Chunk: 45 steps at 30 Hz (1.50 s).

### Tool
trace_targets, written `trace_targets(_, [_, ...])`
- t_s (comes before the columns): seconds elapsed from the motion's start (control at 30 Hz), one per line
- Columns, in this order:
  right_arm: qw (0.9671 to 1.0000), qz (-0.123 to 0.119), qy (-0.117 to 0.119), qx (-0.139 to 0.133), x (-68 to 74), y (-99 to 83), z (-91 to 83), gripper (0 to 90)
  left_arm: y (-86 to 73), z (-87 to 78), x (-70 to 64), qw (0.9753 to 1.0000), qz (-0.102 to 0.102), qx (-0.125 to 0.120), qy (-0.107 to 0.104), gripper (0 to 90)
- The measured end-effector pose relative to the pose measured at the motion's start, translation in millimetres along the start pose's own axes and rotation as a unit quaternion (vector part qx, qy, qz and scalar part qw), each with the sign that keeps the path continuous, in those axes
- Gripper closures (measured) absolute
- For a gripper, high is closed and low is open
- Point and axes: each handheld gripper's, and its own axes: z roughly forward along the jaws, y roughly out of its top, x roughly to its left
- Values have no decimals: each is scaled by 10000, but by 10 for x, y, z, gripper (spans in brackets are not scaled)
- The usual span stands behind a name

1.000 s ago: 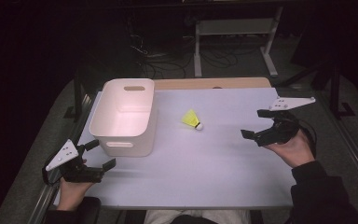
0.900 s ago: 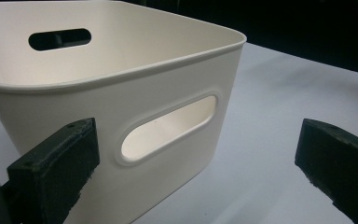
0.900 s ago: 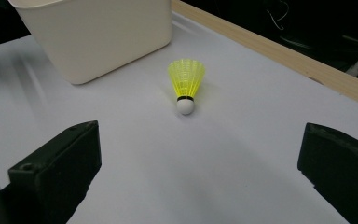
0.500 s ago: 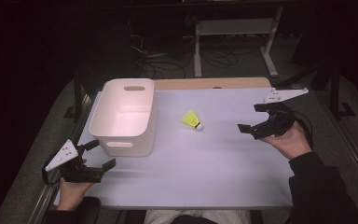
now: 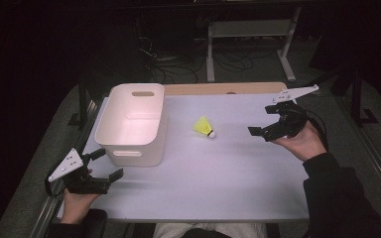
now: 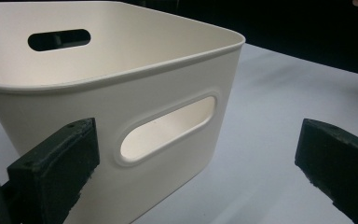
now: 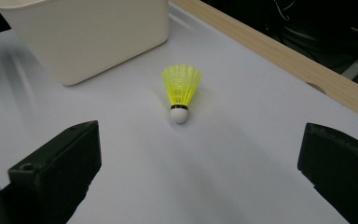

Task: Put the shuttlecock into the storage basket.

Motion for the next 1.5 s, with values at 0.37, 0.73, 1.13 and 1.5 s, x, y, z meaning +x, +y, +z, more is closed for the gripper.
trace_targets(0.37, [9999,-56,14,122,-40,109,117,0,0,2,0,10000,-5,10,-10,0])
trace_targets(0.73, [9993,-160,85,315,-67,262,338,0,0,5,1,10000,-2,22,-20,0])
trace_targets(1.13, [9980,-279,181,544,-52,440,549,0,0,8,3,10000,-6,24,-31,0])
trace_targets(1.5, [9972,-261,231,663,-85,444,688,0,1,10,4,10000,-5,20,-31,0])
